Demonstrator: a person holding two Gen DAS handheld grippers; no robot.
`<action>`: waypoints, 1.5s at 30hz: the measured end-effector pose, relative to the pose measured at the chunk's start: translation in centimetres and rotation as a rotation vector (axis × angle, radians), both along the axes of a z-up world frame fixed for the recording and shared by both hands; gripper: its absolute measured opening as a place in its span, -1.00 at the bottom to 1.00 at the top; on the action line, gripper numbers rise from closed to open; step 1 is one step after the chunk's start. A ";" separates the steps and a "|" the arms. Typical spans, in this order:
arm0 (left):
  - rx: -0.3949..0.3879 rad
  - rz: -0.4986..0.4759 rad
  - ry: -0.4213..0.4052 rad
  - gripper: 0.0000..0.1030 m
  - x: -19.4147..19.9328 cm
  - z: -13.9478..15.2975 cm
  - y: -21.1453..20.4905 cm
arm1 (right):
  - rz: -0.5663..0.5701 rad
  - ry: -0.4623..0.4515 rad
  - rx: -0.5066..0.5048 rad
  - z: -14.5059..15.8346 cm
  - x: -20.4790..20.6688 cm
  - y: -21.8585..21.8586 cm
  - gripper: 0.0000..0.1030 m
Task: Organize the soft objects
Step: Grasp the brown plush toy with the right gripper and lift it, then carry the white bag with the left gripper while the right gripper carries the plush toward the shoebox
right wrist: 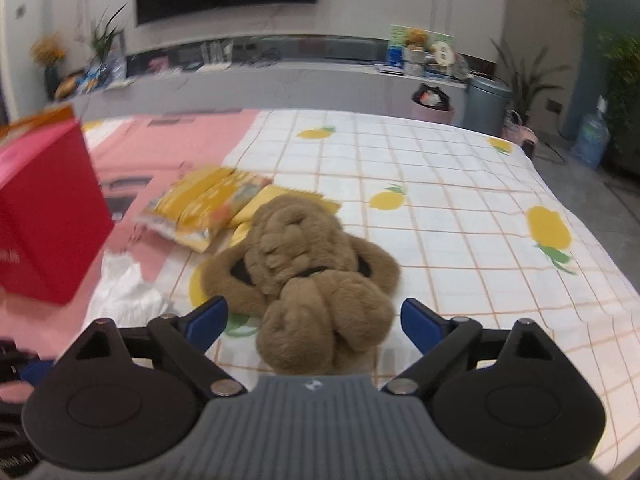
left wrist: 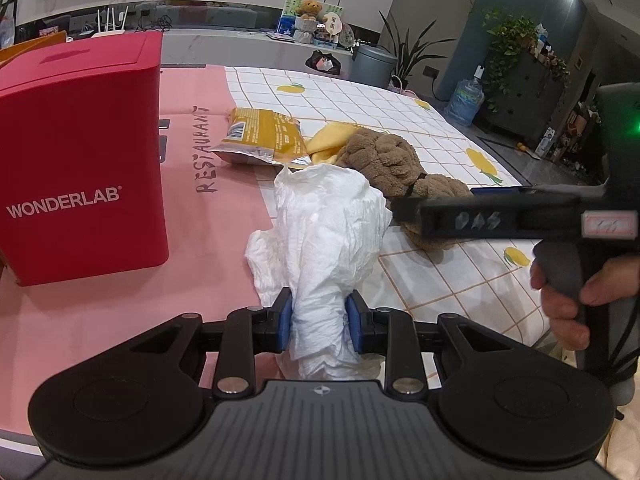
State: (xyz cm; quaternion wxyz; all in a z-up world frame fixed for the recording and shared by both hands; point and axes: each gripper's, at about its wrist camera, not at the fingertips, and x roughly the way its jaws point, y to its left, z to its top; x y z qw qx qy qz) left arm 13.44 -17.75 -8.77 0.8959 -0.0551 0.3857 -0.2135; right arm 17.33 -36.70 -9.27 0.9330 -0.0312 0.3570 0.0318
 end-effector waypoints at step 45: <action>0.042 -0.019 -0.035 -0.42 -0.7 -0.1 -1.1 | 0.112 0.199 -0.259 1.5 -2.2 2.4 -0.06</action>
